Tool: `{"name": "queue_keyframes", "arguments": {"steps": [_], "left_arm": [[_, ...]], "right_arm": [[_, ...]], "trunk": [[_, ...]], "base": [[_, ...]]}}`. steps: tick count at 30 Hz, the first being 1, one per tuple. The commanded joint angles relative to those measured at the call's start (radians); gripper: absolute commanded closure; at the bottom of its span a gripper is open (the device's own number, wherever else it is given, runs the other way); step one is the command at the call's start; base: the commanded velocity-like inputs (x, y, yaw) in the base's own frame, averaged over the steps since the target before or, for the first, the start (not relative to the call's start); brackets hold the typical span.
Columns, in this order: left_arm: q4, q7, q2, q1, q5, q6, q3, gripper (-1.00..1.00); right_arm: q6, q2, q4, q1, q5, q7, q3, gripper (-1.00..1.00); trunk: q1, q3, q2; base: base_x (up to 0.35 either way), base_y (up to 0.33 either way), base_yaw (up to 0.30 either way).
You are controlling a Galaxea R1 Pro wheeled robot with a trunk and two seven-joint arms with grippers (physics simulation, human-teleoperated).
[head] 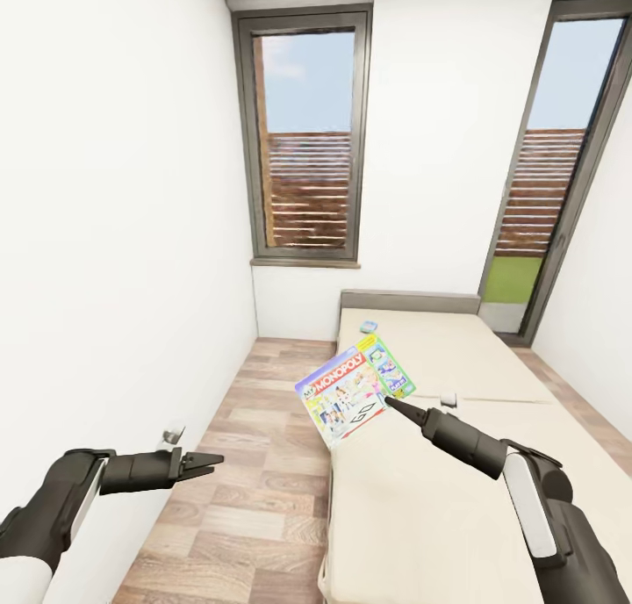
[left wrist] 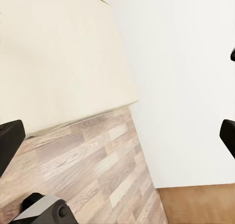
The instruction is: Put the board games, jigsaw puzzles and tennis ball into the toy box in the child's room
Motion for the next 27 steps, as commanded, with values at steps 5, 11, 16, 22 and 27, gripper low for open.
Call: {"name": "queue_keyframes", "arguments": {"steps": [5,11,16,22,27], "left_arm": [[0.0,-0.008,-0.007,-0.001,-0.012,0.01,0.002,-1.0],[0.0,-0.003,-0.014,-0.001,-0.012,0.01,0.001,-1.0],[0.0,0.012,-0.017,-0.001,-0.011,0.009,0.001,-1.0],[0.0,0.015,-0.017,-0.001,-0.012,0.009,0.002,-1.0],[0.0,0.016,-0.017,-0.001,-0.011,0.008,0.004,-1.0]], "right_arm": [[0.004,0.0,0.0,0.0,-0.001,0.002,-0.001,1.0],[0.004,0.0,0.0,0.0,-0.001,0.002,-0.001,1.0],[0.004,0.0,0.003,0.0,-0.001,0.002,-0.001,1.0],[0.004,0.0,0.007,0.0,-0.001,0.002,-0.002,1.0],[0.004,0.0,0.008,0.0,-0.001,0.002,-0.002,1.0]], "trunk": [[0.0,0.0,-0.001],[0.0,0.0,-0.001],[0.0,0.0,-0.001],[0.0,0.0,-0.001],[0.0,0.0,-0.001]], "base": [[0.0,0.0,0.255],[0.0,0.0,0.286],[0.0,0.0,0.289],[0.0,0.0,0.102],[0.0,0.0,0.009]]}}
